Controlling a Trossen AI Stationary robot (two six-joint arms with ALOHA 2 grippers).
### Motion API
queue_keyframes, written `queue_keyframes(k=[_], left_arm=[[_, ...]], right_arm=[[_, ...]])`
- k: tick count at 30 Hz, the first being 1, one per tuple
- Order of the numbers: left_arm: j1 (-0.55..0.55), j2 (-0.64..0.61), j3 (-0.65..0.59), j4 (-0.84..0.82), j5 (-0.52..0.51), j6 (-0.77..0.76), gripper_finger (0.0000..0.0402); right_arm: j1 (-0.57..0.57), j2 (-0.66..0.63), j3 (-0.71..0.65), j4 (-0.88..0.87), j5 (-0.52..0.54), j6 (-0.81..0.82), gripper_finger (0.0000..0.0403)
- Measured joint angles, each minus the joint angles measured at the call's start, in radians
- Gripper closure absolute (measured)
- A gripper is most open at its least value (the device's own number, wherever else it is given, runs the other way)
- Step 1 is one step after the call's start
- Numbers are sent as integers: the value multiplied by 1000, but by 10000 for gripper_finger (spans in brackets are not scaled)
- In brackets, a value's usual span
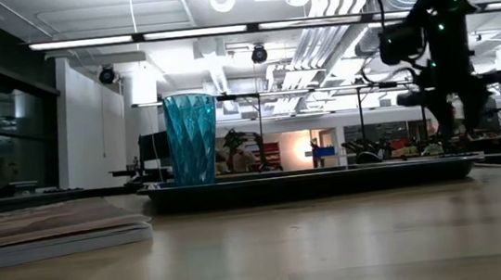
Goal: Pick and place plate/cup/fork/spoon on tray
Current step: Put the orange fork on the black tray
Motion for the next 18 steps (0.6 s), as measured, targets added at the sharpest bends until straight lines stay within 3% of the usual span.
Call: queue_keyframes(k=[3,7,14,18], left_arm=[[0,18,0,1,0,-3,186],[0,43,0,-1,0,-18,186],[0,48,0,1,1,-37,186],[0,48,0,2,0,-38,186]], right_arm=[[-3,0,-65,96,3,68,212],[-2,0,-152,248,5,134,206],[-3,0,-177,281,143,169,206],[-24,19,-174,299,147,139,206]])
